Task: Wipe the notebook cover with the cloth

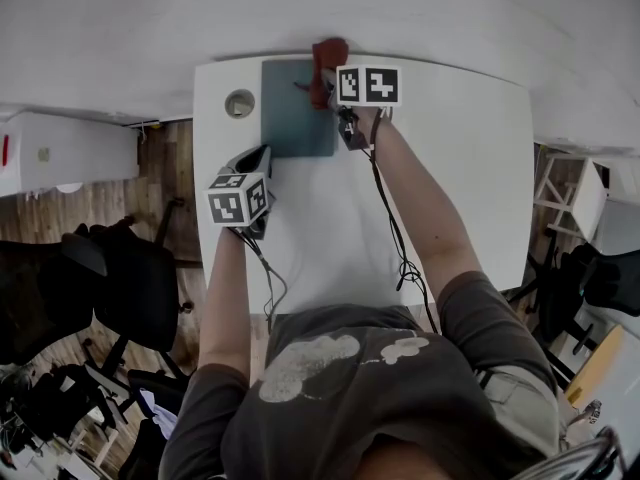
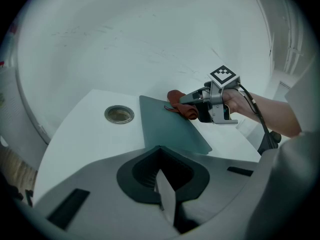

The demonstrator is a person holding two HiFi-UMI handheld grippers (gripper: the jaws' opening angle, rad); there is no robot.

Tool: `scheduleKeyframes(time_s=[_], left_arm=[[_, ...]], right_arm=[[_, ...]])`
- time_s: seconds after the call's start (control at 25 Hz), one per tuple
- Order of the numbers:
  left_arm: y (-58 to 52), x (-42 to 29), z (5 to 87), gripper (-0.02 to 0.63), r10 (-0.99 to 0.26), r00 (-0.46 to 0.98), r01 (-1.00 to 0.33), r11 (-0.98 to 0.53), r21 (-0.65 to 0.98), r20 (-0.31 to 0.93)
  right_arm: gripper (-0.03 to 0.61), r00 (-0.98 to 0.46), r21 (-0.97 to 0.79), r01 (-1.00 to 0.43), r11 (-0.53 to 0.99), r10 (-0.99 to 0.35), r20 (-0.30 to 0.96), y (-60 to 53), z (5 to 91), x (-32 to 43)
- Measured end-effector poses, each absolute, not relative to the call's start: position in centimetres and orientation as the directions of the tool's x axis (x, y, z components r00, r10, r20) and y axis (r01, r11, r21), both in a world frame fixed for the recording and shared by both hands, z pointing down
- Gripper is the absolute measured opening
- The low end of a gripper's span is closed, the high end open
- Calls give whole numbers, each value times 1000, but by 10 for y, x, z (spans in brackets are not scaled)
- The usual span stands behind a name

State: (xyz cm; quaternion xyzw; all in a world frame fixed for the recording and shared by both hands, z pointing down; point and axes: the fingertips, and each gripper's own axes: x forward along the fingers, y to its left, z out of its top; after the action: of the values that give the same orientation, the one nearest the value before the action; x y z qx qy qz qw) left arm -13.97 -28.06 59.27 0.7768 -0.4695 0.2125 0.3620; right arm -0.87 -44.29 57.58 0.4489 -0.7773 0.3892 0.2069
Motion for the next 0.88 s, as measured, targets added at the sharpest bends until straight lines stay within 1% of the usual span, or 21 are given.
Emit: scheduleKeyframes(time_s=[0.28,0.48,0.88], left_arm=[[-280,-139,592,-6,-580,464,-886,-300,354,669],[-279,-139,593,-6,-583,459,-888,-300,347,670],[-277,-144,593,-6,-584,466,-885,-303,353,665]], right_arm=[[80,-507,-440,-859,261,-544,668,-440,572,2],[80,-508,-436,-859,267,-553,661,-434,561,4],[80,-583,-524,-803,284,-555,593,-412,533,-23]])
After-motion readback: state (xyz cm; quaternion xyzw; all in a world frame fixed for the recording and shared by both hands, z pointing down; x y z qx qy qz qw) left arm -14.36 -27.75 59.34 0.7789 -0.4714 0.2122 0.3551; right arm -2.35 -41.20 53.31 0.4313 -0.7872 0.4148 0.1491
